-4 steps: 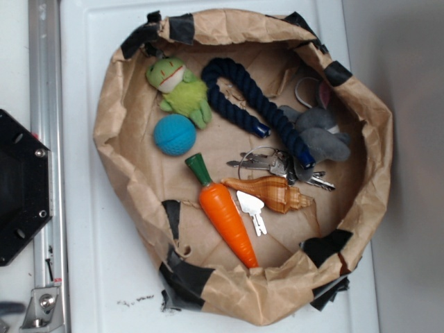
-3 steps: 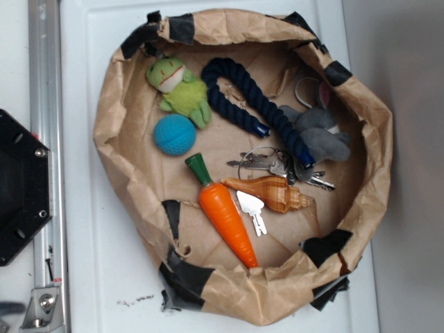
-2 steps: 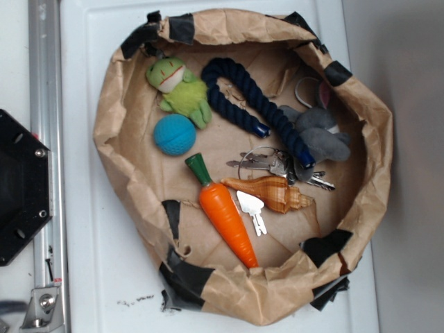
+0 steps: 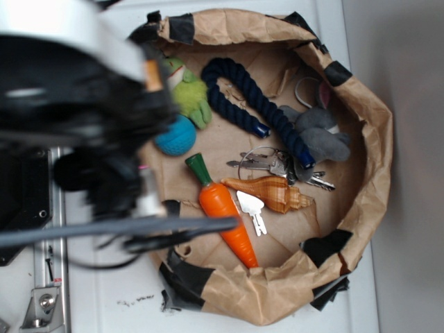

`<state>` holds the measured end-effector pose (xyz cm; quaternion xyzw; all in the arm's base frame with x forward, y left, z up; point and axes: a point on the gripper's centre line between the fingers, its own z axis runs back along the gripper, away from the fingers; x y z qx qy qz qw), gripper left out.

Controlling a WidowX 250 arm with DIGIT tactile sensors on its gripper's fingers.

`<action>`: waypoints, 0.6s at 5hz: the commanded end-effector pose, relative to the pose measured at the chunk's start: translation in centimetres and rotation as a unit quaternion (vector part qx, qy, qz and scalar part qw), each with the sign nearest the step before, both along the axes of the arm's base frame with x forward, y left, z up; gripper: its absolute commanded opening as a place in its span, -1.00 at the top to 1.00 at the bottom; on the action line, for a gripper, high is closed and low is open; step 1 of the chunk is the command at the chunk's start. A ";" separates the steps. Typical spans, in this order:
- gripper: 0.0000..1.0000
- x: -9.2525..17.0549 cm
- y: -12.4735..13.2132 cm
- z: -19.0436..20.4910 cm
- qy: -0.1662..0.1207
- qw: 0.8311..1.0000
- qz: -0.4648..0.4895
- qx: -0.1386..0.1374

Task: Grab the blue ball.

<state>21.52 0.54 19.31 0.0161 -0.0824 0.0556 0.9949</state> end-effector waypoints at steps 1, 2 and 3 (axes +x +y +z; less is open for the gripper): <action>-1.00 4.6 2.9 -6.8 0.020 0.999 -0.005 0.025; -1.00 3.4 3.3 -9.7 0.042 0.999 -0.023 -0.009; -1.00 1.4 3.2 -10.6 0.076 0.996 -0.038 -0.029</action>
